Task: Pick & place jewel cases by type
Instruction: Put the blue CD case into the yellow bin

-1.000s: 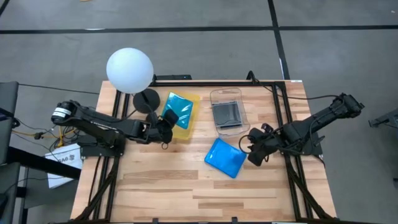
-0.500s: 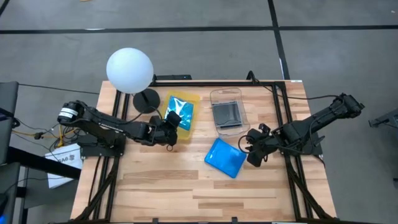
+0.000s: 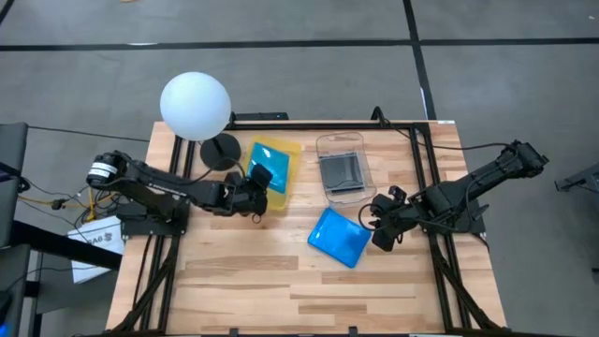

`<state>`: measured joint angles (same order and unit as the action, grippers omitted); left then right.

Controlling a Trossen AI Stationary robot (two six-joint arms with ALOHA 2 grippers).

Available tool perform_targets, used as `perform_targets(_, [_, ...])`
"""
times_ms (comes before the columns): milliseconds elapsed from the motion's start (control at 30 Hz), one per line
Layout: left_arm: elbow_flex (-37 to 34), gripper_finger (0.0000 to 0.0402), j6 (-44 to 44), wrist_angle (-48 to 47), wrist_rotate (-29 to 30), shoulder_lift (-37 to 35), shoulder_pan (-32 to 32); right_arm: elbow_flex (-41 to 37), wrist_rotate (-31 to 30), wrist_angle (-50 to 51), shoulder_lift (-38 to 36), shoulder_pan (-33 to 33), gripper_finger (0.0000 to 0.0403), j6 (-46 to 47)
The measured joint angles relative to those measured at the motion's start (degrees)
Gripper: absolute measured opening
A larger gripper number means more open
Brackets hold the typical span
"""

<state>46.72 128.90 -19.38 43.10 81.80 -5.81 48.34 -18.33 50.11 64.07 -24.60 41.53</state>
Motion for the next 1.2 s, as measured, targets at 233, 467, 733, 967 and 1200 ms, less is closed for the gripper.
perform_targets(233, [0.0,0.0037,-0.9,0.2,-0.7,0.0,1.8,0.0,0.0,0.0,0.0,0.0,0.0116,0.0])
perform_targets(467, [0.1,0.0041,-0.1,1.5,-5.2,1.9,3.5,0.0,0.0,-0.1,0.0,0.0,0.0116,-0.1])
perform_targets(733, [0.0,0.0087,0.0,2.0,-6.8,2.7,4.7,0.0,0.2,-1.6,0.0,0.0,0.0116,-1.1])
perform_targets(967, [0.0,0.0113,0.0,2.2,-9.1,2.7,5.2,0.0,0.3,-2.4,0.0,0.0,0.0116,-1.3])
perform_targets(1200, [0.0,0.0151,-0.9,2.4,-10.9,2.7,4.9,0.0,0.4,-2.6,0.0,0.0,0.0116,-1.7])
